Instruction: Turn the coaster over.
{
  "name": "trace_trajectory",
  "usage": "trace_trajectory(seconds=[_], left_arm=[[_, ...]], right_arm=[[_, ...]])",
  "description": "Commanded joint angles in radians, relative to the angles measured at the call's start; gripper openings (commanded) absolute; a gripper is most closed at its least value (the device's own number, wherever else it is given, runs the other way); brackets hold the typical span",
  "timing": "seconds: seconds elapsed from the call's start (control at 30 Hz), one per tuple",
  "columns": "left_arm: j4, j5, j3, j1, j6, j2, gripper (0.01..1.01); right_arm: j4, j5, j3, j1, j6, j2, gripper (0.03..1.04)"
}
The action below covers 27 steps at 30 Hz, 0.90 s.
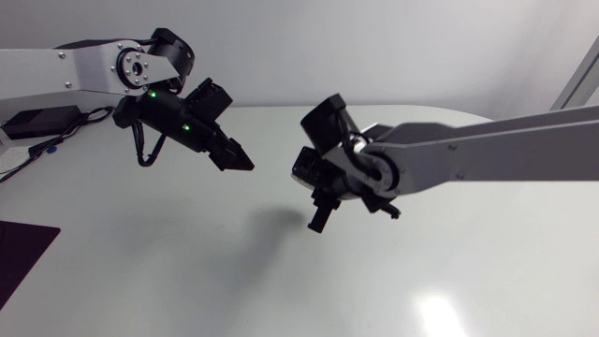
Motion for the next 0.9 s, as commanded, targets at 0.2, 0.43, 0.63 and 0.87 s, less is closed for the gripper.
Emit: trace_trajectory(seconds=[0.2, 0.43, 0.63, 0.87], left_arm=[[0.006, -0.069, -0.131, 0.003, -0.050, -0.037, 0.987], [0.013, -0.096, -0.168, -0.001, -0.061, -0.063, 0.987], [0.013, -0.102, -0.190, 0.002, -0.065, -0.095, 0.987], [0.010, -0.107, -0.230, 0.005, -0.071, -0.169, 0.987]], right_arm=[[0.239, 0.156, -0.178, 0.103, -0.257, 0.100, 0.10], [0.329, 0.182, -0.224, 0.140, -0.286, 0.097, 0.93], [0.336, 0.165, -0.261, 0.135, -0.247, -0.077, 1.00], [0.164, 0.012, -0.260, 0.099, -0.073, -0.385, 1.00]])
